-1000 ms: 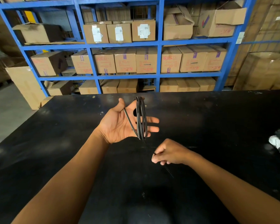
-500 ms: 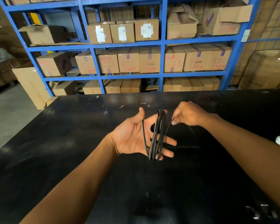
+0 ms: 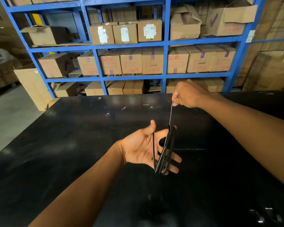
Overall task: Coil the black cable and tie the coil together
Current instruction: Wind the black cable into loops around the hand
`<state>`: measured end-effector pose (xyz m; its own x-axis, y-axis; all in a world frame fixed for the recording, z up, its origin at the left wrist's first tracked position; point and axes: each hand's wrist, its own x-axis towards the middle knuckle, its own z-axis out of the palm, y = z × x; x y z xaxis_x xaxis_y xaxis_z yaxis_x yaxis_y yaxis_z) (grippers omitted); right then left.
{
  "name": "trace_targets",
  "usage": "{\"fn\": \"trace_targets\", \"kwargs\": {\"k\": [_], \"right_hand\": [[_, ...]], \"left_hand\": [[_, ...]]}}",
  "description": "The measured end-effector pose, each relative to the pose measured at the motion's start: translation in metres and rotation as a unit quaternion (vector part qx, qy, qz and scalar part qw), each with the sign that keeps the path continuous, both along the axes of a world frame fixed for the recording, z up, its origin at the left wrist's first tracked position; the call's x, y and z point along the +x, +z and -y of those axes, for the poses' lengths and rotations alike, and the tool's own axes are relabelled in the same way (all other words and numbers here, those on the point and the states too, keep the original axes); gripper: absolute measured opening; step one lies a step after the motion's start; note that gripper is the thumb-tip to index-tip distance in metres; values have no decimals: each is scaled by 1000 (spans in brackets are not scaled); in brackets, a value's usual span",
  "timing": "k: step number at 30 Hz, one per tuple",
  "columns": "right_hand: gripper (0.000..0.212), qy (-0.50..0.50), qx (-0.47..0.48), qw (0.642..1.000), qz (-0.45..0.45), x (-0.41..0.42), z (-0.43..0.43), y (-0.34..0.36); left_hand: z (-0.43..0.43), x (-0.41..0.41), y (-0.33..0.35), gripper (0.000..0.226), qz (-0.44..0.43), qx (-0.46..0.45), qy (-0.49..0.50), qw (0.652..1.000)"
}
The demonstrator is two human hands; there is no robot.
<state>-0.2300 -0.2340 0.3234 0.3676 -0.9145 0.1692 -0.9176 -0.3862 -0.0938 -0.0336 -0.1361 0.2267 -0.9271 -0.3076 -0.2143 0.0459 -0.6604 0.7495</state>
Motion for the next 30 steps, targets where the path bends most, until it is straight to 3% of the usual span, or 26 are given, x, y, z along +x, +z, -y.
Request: {"fn": "trace_targets", "kwargs": {"k": [9, 19, 24, 27, 30], "right_hand": [[5, 41, -20, 999, -25, 18, -26, 27], [19, 75, -20, 992, -103, 52, -91, 30], [21, 59, 6, 995, -74, 58, -111, 16], [10, 35, 34, 999, -19, 56, -117, 3], [11, -3, 59, 998, 37, 52, -120, -13]], "left_hand": [[16, 13, -16, 73, 26, 30, 94, 995], [32, 32, -17, 76, 54, 34, 257, 964], [42, 40, -19, 78, 61, 39, 322, 944], [48, 46, -18, 79, 61, 53, 357, 931], [51, 48, -14, 76, 51, 54, 374, 924]]}}
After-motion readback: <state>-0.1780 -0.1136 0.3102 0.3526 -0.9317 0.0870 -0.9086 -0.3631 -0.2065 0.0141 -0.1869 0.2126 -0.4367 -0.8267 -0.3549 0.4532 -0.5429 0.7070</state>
